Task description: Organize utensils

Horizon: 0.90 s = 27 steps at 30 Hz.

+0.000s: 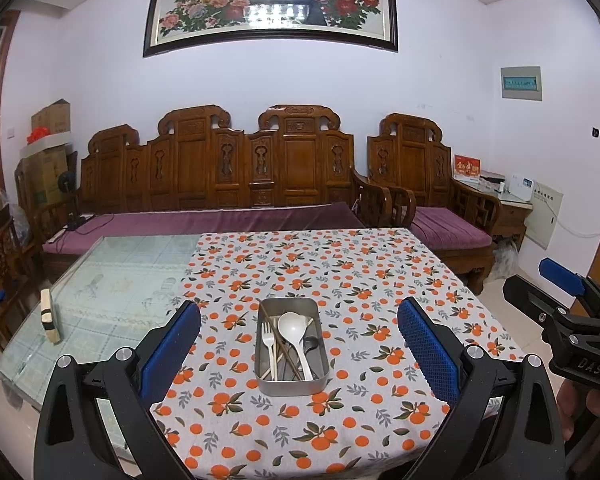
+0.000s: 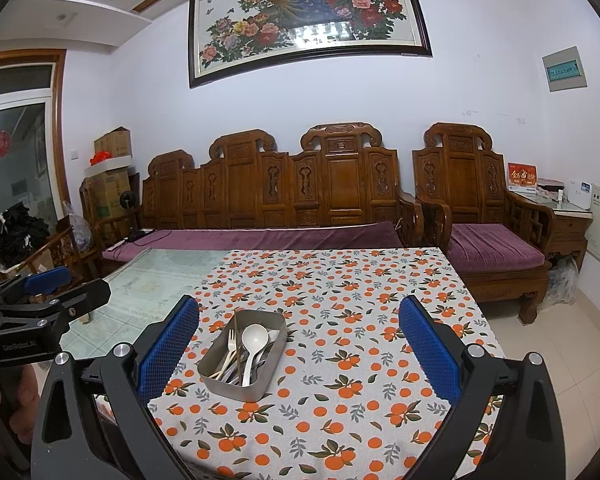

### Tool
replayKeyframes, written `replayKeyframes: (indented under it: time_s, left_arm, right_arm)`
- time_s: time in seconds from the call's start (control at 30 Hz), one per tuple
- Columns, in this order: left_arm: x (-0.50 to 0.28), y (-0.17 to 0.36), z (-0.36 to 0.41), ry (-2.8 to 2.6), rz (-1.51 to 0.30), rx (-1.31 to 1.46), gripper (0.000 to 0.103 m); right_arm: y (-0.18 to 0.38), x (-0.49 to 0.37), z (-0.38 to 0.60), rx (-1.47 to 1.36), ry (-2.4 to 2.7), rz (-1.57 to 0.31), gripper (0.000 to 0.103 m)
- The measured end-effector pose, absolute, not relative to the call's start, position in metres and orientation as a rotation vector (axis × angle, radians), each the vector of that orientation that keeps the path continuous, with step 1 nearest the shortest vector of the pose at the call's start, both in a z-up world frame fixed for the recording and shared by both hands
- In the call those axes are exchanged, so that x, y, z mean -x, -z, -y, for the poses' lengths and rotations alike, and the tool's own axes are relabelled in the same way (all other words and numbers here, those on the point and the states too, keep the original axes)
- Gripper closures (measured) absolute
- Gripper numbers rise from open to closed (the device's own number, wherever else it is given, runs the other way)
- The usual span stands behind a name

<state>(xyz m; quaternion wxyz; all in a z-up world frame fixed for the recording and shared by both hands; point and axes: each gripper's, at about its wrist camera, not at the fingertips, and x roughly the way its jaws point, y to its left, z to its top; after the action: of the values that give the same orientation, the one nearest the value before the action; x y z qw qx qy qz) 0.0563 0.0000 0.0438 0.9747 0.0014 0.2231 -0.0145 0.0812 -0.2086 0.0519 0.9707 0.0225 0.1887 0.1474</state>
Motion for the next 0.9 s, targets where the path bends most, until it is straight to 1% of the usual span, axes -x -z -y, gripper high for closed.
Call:
replayKeyframes:
  time_s: [0.9]
  left_arm:
    - [-0.0526, -0.0473, 0.0055, 0.031, -0.443, -0.004, 0.008]
  right_arm:
    - [-0.051, -0.0811, 0.207, -0.048, -0.298, -0.383, 0.002]
